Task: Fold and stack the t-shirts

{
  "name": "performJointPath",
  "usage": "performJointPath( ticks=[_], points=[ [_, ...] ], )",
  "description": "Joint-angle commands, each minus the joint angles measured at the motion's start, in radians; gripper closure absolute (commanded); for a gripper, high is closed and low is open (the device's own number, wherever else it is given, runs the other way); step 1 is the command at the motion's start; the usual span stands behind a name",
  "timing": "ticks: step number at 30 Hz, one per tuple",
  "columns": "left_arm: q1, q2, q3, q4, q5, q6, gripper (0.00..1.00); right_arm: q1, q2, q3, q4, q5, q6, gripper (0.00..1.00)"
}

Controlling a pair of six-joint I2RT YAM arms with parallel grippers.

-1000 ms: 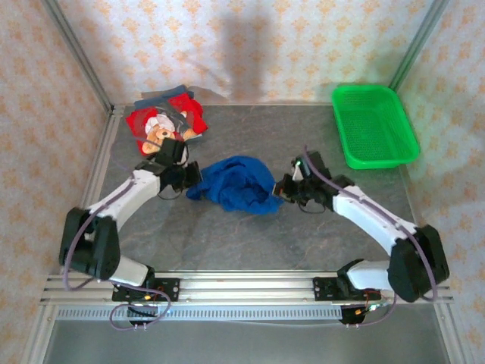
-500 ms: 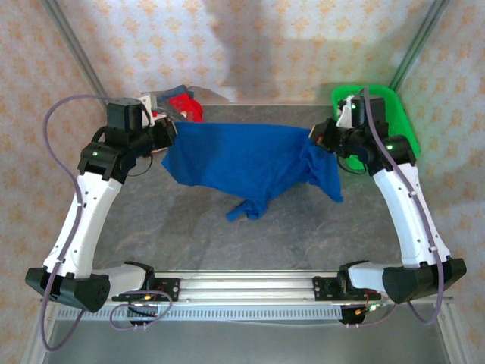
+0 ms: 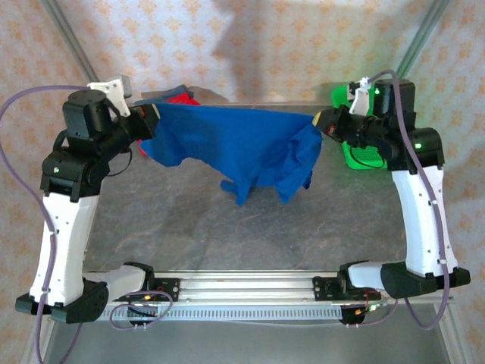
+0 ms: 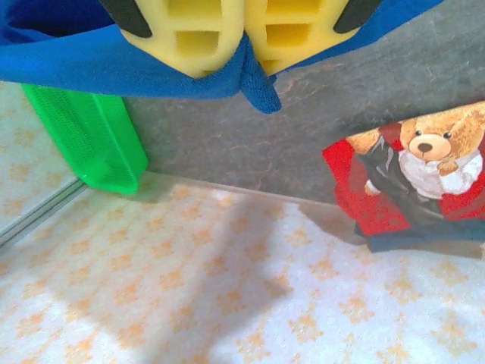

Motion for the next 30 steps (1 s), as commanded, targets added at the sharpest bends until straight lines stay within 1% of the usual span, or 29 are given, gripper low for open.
performJointPath(
  ticks=[1, 3, 5, 7, 8, 10, 11, 14, 17, 21, 25, 28, 30],
  points=[
    [0.014, -0.044, 0.031, -0.031, 0.027, 0.016, 1.00, -0.025, 0.019, 0.147, -0.132, 0.006, -0.074, 1.00],
    [0.013, -0.074, -0.013, -0.020, 0.052, -0.015, 1.00, -0.025, 0.061, 0.243, -0.222, 0.026, -0.128, 1.00],
    [0.014, -0.110, -0.095, -0.002, 0.078, -0.061, 1.00, -0.025, 0.125, 0.367, -0.326, 0.098, -0.185, 1.00],
    [0.013, -0.143, -0.177, 0.009, 0.078, -0.103, 1.00, -0.026, 0.194, 0.476, -0.407, 0.142, -0.227, 1.00],
    [0.013, -0.159, -0.222, 0.013, 0.077, -0.127, 1.00, -0.026, 0.223, 0.504, -0.420, 0.138, -0.236, 1.00],
    [0.013, -0.182, -0.285, 0.026, 0.085, -0.161, 1.00, -0.026, 0.248, 0.489, -0.402, 0.116, -0.236, 1.00],
    [0.014, -0.191, -0.316, 0.017, 0.071, -0.165, 1.00, -0.026, 0.275, 0.496, -0.409, 0.115, -0.231, 1.00],
    [0.013, -0.206, -0.358, -0.025, 0.013, -0.165, 1.00, -0.025, 0.352, 0.532, -0.423, 0.120, -0.220, 1.00],
    [0.013, -0.219, -0.361, -0.029, 0.015, -0.165, 1.00, -0.025, 0.415, 0.641, -0.425, 0.133, -0.206, 1.00],
    [0.014, -0.239, -0.327, 0.014, 0.024, -0.165, 1.00, -0.026, 0.394, 0.672, -0.341, 0.161, -0.177, 1.00],
    [0.013, -0.240, -0.259, 0.073, 0.063, -0.164, 1.00, -0.030, 0.320, 0.643, -0.233, 0.247, -0.143, 1.00],
    [0.012, -0.246, -0.226, 0.131, 0.095, -0.165, 1.00, -0.052, 0.268, 0.627, -0.184, 0.317, -0.101, 1.00],
    [0.010, -0.244, -0.197, 0.152, 0.112, -0.165, 1.00, -0.082, 0.226, 0.599, -0.139, 0.341, -0.074, 1.00]
  ],
)
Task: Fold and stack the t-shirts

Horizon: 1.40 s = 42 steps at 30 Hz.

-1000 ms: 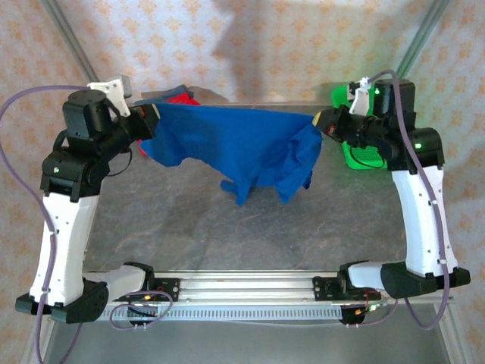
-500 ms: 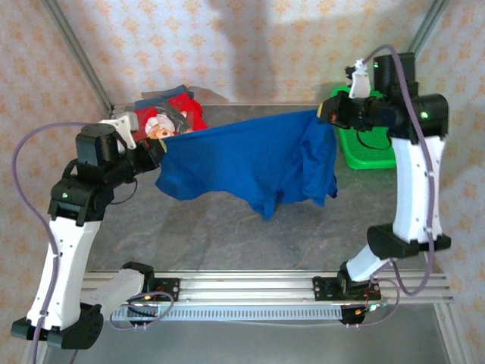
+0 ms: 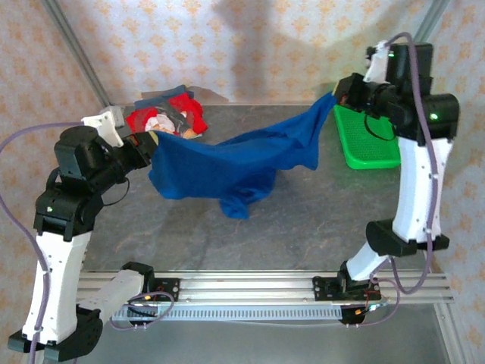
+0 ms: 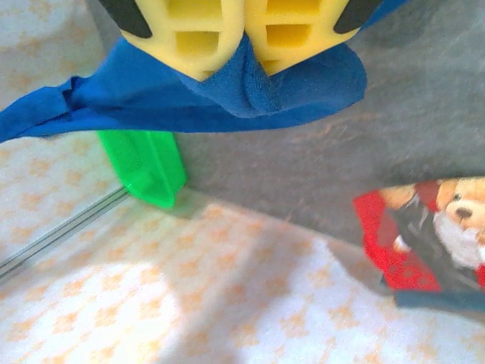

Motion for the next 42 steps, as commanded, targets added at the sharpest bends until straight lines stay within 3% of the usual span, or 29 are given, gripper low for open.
performJointPath(
  ticks=[1, 5, 10, 19, 30, 36, 42],
  points=[
    [0.005, -0.012, 0.066, 0.107, 0.039, -0.005, 1.00, -0.044, -0.099, -0.041, 0.154, 0.083, 0.066, 1.00],
    [-0.016, 0.018, 0.081, 0.108, 0.063, -0.005, 1.00, -0.060, -0.107, -0.142, 0.175, -0.072, 0.092, 1.00],
    [-0.056, 0.031, 0.093, 0.161, 0.074, -0.026, 1.00, -0.075, -0.159, -0.223, 0.273, 0.002, 0.109, 1.00],
    [-0.183, 0.115, 0.258, 0.226, 0.080, 0.042, 1.00, -0.244, -0.242, -0.291, 0.571, 0.011, 0.347, 1.00],
    [-0.287, 0.208, 0.451, 0.289, 0.119, 0.060, 1.00, -0.332, -0.292, -0.278, 0.767, 0.126, 0.487, 1.00],
    [-0.320, 0.219, 0.428, 0.338, 0.130, 0.023, 1.00, -0.335, -0.273, -0.245, 0.802, 0.173, 0.493, 1.00],
    [-0.359, 0.164, 0.262, 0.404, 0.110, -0.046, 1.00, -0.336, -0.255, -0.262, 0.824, 0.171, 0.510, 1.00]
  ],
)
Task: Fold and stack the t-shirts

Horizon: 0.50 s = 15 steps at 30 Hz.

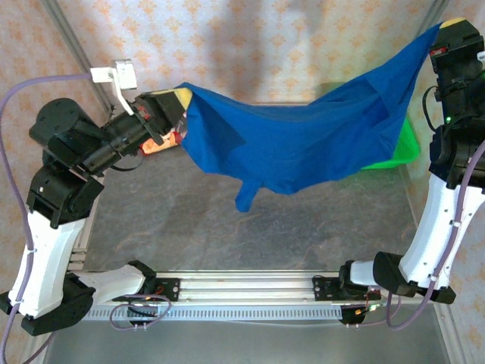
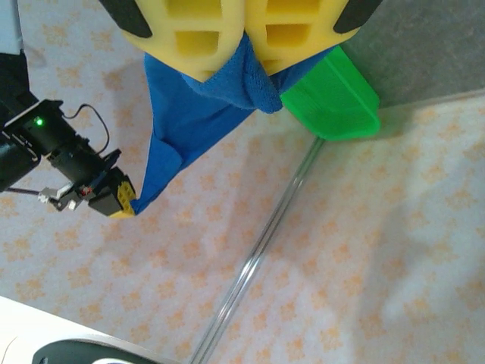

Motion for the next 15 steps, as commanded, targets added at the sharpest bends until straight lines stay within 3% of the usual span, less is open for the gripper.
performJointPath(
  ticks=[1, 15],
  points=[
    [-0.028, -0.030, -0.068, 0.080, -0.013, -0.045, 1.00, -0.007, -0.002, 0.001, 0.076, 0.034, 0.008, 1.00],
    [-0.233, 0.011, -0.108, 0.127, -0.083, 0.018, 1.00, -0.021, 0.017, 0.116, -0.031, 0.146, -0.107, 1.00]
  ],
)
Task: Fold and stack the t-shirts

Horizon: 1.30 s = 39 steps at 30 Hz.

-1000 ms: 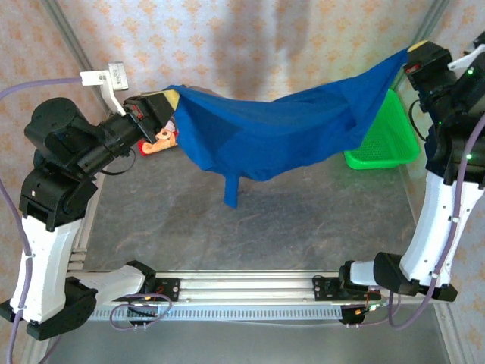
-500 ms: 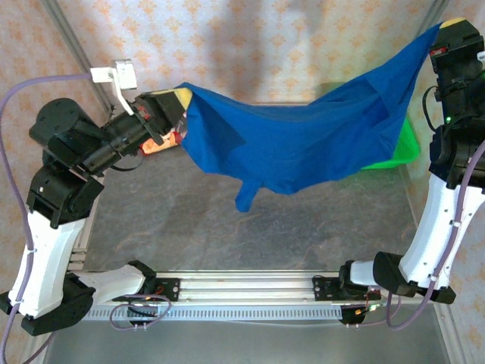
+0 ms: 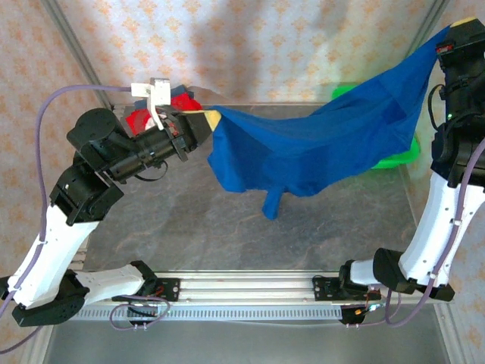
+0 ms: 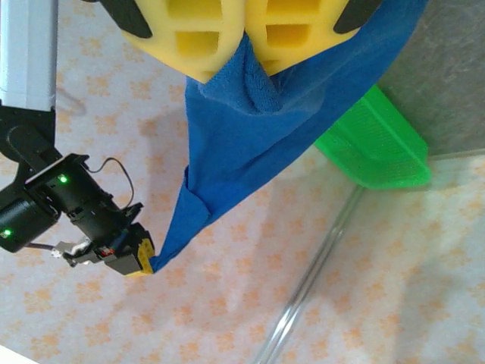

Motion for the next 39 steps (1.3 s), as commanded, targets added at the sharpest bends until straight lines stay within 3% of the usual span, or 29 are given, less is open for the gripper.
performJointPath(
  ticks=[1, 11, 15, 20, 22, 25, 30, 39],
  points=[
    [-0.048, 0.016, 0.005, 0.072, -0.030, 0.043, 1.00, -0.009, -0.004, 0.062, 0.007, 0.058, -0.042, 1.00],
    [-0.133, 0.022, -0.005, 0.095, -0.058, 0.069, 1.00, -0.011, -0.008, 0.120, 0.011, 0.149, -0.053, 1.00],
    [-0.133, -0.004, -0.044, 0.082, -0.106, 0.062, 1.00, -0.011, 0.060, 0.204, -0.012, 0.061, -0.016, 1.00],
    [-0.132, -0.027, -0.077, -0.064, -0.309, 0.074, 1.00, -0.011, 0.180, 0.234, 0.007, -0.178, 0.101, 1.00],
    [-0.132, -0.041, -0.108, -0.106, -0.393, 0.087, 1.00, 0.033, 0.232, 0.219, -0.001, -0.256, 0.109, 1.00],
    [-0.120, -0.061, -0.151, -0.168, -0.531, 0.104, 1.00, 0.140, 0.291, 0.192, -0.031, -0.269, 0.036, 1.00],
    [-0.044, -0.105, -0.289, -0.190, -0.615, 0.079, 1.00, 0.283, 0.429, 0.186, -0.073, -0.314, -0.049, 1.00],
    [0.027, -0.112, -0.534, -0.218, -0.789, 0.027, 1.00, 0.365, 0.693, 0.176, -0.104, -0.305, -0.191, 1.00]
  ],
)
